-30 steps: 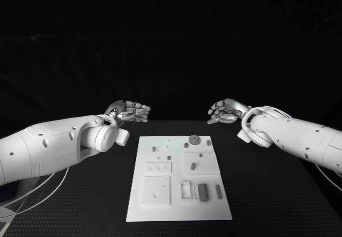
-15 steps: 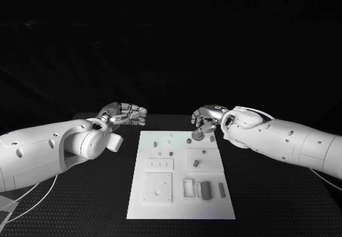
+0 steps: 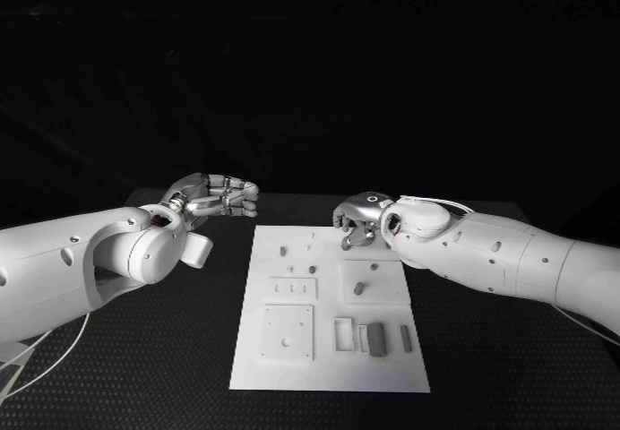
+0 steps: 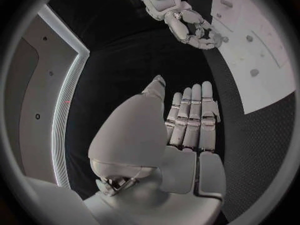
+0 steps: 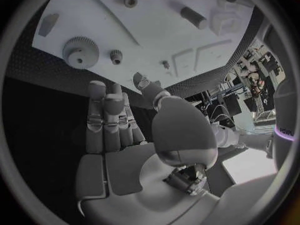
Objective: Assemble the parts on the task board
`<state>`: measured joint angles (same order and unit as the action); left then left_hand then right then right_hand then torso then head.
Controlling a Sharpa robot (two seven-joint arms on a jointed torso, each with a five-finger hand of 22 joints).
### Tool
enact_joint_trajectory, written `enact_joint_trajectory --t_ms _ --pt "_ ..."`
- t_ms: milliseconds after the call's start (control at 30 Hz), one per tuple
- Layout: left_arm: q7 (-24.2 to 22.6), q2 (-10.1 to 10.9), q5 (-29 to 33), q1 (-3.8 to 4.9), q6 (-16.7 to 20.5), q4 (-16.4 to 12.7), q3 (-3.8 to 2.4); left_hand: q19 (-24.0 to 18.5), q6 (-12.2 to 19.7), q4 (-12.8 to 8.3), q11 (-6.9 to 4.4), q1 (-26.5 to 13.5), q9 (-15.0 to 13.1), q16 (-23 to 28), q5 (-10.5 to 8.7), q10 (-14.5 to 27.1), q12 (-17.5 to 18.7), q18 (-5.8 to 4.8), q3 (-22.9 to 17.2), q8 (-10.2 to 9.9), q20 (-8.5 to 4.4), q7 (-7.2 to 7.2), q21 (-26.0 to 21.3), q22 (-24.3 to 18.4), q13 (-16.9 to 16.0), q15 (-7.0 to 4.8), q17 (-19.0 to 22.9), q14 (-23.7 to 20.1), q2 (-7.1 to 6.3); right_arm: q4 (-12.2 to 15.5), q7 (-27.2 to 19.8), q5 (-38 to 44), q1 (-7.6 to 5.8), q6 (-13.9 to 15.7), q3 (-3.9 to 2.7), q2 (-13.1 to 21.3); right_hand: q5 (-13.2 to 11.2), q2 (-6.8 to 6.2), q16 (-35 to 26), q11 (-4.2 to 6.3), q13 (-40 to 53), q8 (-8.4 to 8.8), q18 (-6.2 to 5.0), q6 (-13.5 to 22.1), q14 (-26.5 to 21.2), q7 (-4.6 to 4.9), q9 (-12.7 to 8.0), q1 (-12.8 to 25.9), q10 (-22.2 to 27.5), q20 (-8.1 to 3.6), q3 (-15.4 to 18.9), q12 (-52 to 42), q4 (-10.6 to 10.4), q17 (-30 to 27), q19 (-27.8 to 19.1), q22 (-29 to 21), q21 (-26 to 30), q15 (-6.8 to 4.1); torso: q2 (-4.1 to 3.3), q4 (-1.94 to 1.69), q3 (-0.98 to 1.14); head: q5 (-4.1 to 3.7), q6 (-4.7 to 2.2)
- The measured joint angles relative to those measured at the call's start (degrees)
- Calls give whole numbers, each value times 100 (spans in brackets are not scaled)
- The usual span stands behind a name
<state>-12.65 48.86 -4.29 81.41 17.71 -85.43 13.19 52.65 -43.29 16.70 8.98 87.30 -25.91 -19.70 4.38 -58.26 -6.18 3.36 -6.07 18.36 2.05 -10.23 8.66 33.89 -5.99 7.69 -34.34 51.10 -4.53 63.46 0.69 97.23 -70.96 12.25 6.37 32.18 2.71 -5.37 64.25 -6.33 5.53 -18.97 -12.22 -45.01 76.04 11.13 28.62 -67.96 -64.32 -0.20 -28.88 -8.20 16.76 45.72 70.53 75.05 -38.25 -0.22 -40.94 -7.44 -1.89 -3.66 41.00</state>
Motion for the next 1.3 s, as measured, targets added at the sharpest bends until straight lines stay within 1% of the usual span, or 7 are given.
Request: enact_joint_trajectory --t_ms 133,267,467,800,1033,1267,1300 --pt "1 40 -14 36 0 -16 0 0 -20 -16 0 0 10 0 0 0 10 -7 16 -23 0 -20 0 -8 7 0 0 0 0 -72 40 153 19 -50 -1 -25 0 -30 186 0 -20 24 32 -26 -6 -26 -10 30 -41 -4 -34 44 -3 51 3 0 -181 6 -44 -29 -14 -21 4" --pt "7 45 -24 67 0 -15 0 0 -20 -16 0 0 15 22 0 0 26 -28 16 -25 0 -20 -1 -13 7 0 0 0 0 -131 70 277 45 -95 -1 -45 0 -54 248 0 -32 24 84 -27 -6 -27 -16 54 -41 -64 -66 72 -4 62 22 0 -246 6 -85 -40 -18 -32 3" --pt "8 66 -36 95 0 -45 0 0 -20 0 0 0 23 23 0 0 47 -31 31 -24 0 -20 -24 -12 13 0 -7 0 0 -155 101 407 44 -161 -1 -44 -1 -83 286 0 -53 23 88 -60 -29 -31 -16 84 -41 -65 -66 111 -4 62 23 -1 -325 29 -134 -52 -27 -59 -12" --pt "9 108 -49 158 1 -129 -2 -1 -2 -1 20 0 30 45 0 -19 48 -35 32 -44 0 -38 -24 -20 13 -1 -12 -1 0 -239 136 500 65 -268 -2 -81 -4 -84 354 -74 -106 23 178 -189 -75 -80 -11 162 33 -106 -111 252 -17 25 0 -2 -392 75 -213 -60 -25 -87 -26" --pt "9 104 -65 164 1 -101 -3 -1 0 -1 20 -19 45 45 0 -19 70 -41 62 -65 1 -40 -44 -19 18 4 -18 4 -17 -294 142 548 99 -279 0 -82 -4 -89 385 -84 -112 -1 212 -277 -92 -111 -1 168 43 -125 -157 266 -2 3 -19 -2 -424 93 -265 -85 -30 -103 -18" --pt "9 104 -72 164 3 -64 0 -1 21 -1 42 -32 51 67 0 3 93 -71 62 -67 1 -61 -45 -27 24 20 -19 20 -30 -287 142 583 74 -253 -23 -72 -4 -66 464 -51 -81 -66 215 -407 -92 -159 9 191 10 -136 -190 239 -1 -10 -6 -2 -491 92 -321 -99 -49 -149 -18" --pt "10 102 -72 163 3 -64 0 -1 21 -1 42 -32 51 67 0 3 93 -71 62 -67 1 -61 -45 -27 24 20 -19 20 -30 -285 141 587 72 -250 -25 -73 -4 -66 470 -46 -79 -66 265 -412 -103 -162 12 191 5 -145 -190 229 -1 -13 4 -2 -491 81 -329 -99 -51 -155 -21"
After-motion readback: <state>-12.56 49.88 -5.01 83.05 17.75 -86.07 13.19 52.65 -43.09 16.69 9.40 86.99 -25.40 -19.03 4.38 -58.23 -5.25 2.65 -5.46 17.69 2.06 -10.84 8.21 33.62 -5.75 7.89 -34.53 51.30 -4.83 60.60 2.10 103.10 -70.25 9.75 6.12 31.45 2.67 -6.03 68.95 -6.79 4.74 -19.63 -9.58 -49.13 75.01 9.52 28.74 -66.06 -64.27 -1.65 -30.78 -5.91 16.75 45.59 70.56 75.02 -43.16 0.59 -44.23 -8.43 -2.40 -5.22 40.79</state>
